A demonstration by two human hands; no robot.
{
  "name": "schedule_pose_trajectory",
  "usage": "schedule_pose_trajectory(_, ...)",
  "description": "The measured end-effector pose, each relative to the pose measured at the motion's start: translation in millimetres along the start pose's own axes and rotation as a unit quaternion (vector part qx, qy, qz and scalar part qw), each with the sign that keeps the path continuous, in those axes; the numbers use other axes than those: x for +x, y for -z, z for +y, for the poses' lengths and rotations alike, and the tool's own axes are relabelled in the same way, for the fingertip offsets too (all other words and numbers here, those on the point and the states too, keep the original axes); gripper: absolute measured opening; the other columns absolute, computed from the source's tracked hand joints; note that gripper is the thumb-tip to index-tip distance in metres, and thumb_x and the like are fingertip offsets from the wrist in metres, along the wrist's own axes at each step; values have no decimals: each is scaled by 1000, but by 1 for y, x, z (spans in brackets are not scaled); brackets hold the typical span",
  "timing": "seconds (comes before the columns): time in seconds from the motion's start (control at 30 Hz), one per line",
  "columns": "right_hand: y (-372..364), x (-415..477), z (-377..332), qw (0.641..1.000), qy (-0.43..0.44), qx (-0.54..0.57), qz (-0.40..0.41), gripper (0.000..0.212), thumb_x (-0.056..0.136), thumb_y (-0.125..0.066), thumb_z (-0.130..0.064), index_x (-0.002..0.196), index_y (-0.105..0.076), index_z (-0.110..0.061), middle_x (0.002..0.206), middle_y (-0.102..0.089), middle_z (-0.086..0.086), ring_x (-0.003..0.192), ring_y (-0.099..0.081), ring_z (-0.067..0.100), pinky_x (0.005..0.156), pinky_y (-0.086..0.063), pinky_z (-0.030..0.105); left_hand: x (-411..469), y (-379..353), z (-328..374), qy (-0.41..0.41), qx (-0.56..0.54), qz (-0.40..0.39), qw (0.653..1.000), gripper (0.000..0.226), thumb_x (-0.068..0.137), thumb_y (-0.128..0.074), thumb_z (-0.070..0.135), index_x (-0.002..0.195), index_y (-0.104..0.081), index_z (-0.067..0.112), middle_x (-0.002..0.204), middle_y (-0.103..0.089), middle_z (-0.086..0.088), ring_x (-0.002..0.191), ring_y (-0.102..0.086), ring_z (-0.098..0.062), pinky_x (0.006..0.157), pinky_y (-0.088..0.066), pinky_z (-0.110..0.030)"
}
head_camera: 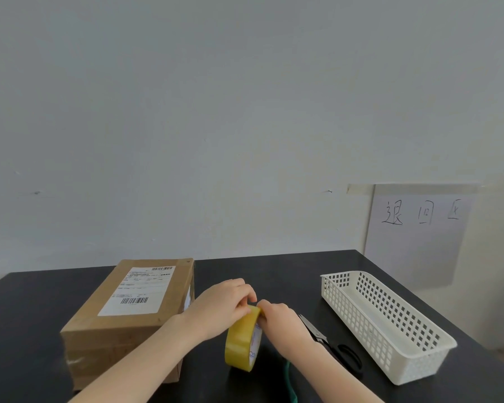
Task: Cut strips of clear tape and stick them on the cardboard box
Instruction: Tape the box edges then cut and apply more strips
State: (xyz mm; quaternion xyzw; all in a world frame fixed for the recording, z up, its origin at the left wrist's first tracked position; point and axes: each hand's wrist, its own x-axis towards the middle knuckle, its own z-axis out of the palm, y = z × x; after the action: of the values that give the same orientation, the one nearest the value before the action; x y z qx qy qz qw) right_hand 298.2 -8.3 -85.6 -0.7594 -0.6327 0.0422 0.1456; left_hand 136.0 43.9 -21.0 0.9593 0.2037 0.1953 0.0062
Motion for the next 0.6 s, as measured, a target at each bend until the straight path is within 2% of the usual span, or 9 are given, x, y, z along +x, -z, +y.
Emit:
schedule_pose_trajectory(0.17,0,1,-1,1000,0,4,-4,15,98,-42,-29,106,-50,-19,102,-63,4,92,-62,27,81,-55,40,0,-1,1,21,14,15,1000,16,97,-51,34,104,-63,25,104,-57,11,94,-55,-5,82,-49,-17)
schedule_pose_trajectory(0.27,0,1,-1,1000,4,14,3,14,98,-42,-27,104,-50,-17,98,-62,3,89,-62,26,79,-54,39,-2,-2,4,6,55,-1,998,18,100,-46,27,111,-59,22,115,-55,6,102,-51,-7,87,-46,-20)
schedule_pose_trajectory(0.4,-1,3,-4,1000,10,25,7,8,97,-42,-18,99,-48,-14,92,-59,2,85,-62,26,76,-52,38,-5,-8,5,-40,180,-51,981,30,97,-51,13,127,-52,11,130,-46,-5,118,-42,-17,100,-39,-28)
schedule_pose_trajectory(0.53,-2,9,-6,999,-6,38,-15,10,97,-43,-19,102,-49,-14,98,-62,5,87,-63,26,78,-55,39,-8,-9,4,-15,204,-37,978,31,99,-46,13,130,-46,12,133,-43,-5,121,-39,-16,102,-33,-24)
schedule_pose_trajectory(0.6,-2,12,-3,998,-29,46,-29,12,97,-43,-23,103,-48,-15,99,-62,6,87,-63,26,79,-56,40,-9,-4,5,-25,230,-35,972,30,99,-42,6,129,-46,5,129,-45,-10,118,-39,-21,99,-34,-28)
